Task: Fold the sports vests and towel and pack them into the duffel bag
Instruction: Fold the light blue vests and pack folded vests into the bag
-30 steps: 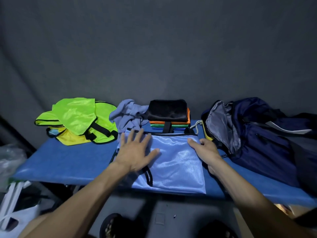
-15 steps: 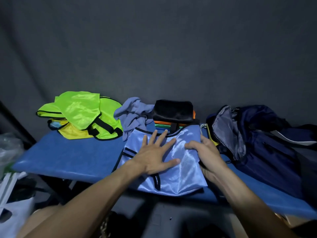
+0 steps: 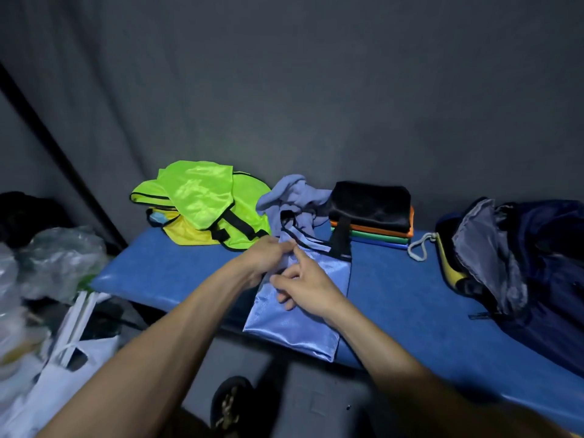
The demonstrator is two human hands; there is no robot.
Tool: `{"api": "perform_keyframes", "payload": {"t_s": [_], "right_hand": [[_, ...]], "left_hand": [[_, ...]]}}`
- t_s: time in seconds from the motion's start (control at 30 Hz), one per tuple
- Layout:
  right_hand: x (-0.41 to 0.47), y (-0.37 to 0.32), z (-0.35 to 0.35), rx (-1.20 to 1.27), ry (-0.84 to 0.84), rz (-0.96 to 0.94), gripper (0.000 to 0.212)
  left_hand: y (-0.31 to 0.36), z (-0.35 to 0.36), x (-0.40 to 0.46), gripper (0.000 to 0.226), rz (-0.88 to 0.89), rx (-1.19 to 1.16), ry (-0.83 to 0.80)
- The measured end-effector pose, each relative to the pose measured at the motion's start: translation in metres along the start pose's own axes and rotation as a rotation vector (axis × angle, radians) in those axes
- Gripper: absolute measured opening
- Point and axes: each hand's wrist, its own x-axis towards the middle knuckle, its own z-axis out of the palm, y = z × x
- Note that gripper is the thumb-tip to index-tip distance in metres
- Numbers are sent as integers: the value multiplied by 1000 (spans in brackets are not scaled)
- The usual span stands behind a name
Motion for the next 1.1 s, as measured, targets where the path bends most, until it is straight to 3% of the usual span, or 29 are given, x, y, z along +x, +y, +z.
{"api": "perform_keyframes", "payload": {"t_s": [0.07, 0.17, 0.2, 0.3, 0.4, 0.57, 0.63, 0.8, 0.87, 0.93, 1.0, 1.1], "right_hand": [[-6, 5, -7, -108, 27, -73, 70], [-27, 12, -22, -477, 38, -320, 33], [-37, 16, -26, -606, 17, -403, 31], [-63, 38, -36, -988, -47, -536, 58], [-77, 63, -42, -1194, -85, -553, 76], [-81, 87, -45, -1438, -5, -677, 74], [-81, 88, -45, -1455, 26, -733, 70], [-79, 87, -45, -1466, 43, -790, 63], [-77, 83, -44, -1468, 37, -769, 60], [-75, 76, -45, -1369, -1, -760, 51], [-73, 66, -48, -1215, -49, -729, 42], [-75, 51, -53, -1113, -68, -639, 37]], "left_hand": [[-3, -1, 4, 46, 45, 110, 104], [-10, -2, 7, 49, 105, 261, 155], [-11, -1, 8, 50, 126, 297, 166], [-10, 3, 8, 52, 201, 449, 208], [-8, 7, 11, 53, 247, 604, 246], [-8, 9, 9, 36, 329, 949, 365], [-9, 0, 4, 40, 400, 1000, 387], [1, -18, -25, 22, 880, 921, 182], [8, -13, -50, 21, 967, 862, 27], [9, -5, -74, 33, 807, 788, -285], [2, 3, -87, 61, 585, 931, -504], [-8, 8, -92, 77, 534, 1187, -418]]}}
